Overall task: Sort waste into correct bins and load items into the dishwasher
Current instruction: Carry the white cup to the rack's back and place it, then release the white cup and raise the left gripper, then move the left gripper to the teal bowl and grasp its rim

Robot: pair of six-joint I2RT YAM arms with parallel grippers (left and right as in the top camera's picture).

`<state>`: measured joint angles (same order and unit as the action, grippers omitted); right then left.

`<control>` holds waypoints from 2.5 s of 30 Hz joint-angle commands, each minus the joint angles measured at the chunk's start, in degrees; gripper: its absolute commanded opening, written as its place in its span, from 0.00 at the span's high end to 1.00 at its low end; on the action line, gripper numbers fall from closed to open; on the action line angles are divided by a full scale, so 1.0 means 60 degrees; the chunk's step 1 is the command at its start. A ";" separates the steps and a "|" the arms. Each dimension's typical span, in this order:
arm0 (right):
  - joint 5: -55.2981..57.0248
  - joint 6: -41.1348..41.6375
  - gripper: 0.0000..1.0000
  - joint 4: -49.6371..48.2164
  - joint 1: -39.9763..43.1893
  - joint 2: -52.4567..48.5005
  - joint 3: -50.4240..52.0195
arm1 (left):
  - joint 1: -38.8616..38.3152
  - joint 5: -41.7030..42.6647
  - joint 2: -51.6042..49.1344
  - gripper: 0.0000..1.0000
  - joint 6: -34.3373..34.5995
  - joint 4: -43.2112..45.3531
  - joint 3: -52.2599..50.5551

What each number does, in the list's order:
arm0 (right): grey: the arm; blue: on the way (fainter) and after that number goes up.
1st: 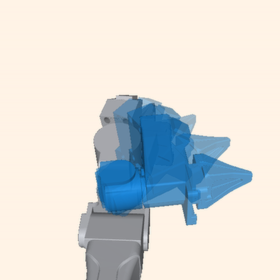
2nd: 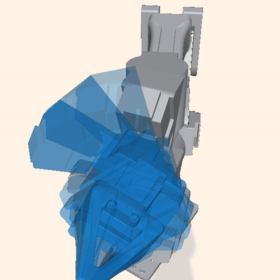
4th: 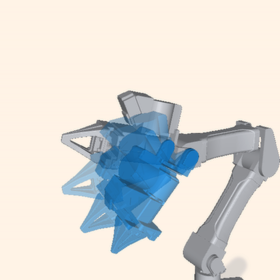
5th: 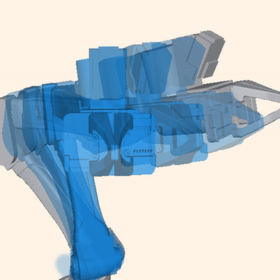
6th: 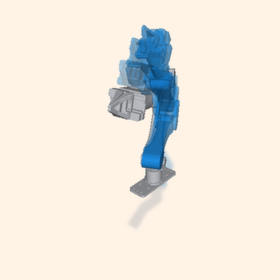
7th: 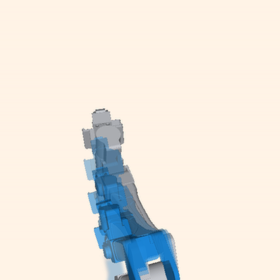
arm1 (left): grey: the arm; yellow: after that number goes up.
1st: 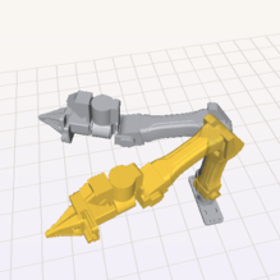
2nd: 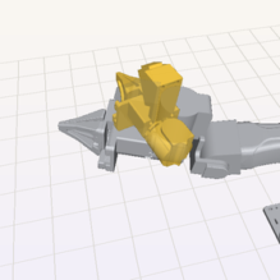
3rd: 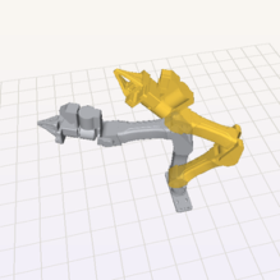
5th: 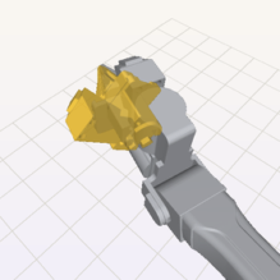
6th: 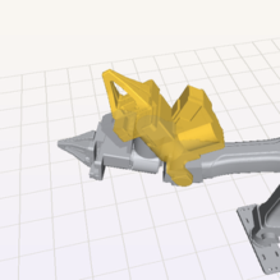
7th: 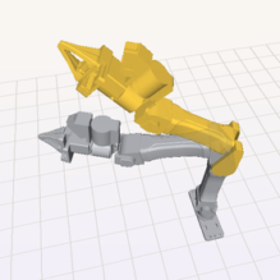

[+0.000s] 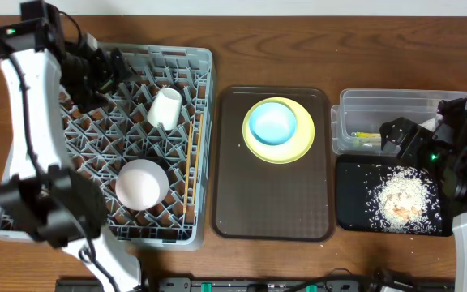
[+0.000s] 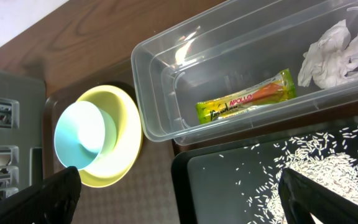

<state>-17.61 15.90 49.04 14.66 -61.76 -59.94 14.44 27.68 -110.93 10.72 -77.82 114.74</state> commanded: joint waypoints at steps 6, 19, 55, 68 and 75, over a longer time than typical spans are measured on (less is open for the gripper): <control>-0.0073 -0.0044 0.01 0.0015 0.0047 0.0044 -0.0098 | -0.1526 0.1155 0.0244 0.50 0.0758 0.0251 -0.0069; -0.0073 -0.0047 0.01 0.0015 0.0047 0.0044 -0.0098 | -0.3971 -0.4856 -0.0459 0.92 0.2302 0.1388 -0.0106; -0.0073 -0.0047 0.01 0.0011 0.0047 0.0044 -0.0098 | -0.3184 -0.5508 -0.0459 0.73 0.1942 -0.0353 0.0044; -0.0073 -0.0047 0.01 0.0011 0.0047 0.0044 -0.0098 | -0.7093 -0.5187 0.0109 0.39 0.1617 0.0867 -0.0149; -0.0073 -0.0047 0.01 0.0015 0.0047 0.0044 -0.0098 | -0.8848 -0.5191 -0.0820 0.38 0.1617 0.1880 -0.0226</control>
<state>-17.61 15.90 49.04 14.68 -61.76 -59.94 -35.20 -3.33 -112.51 20.95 -68.36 113.91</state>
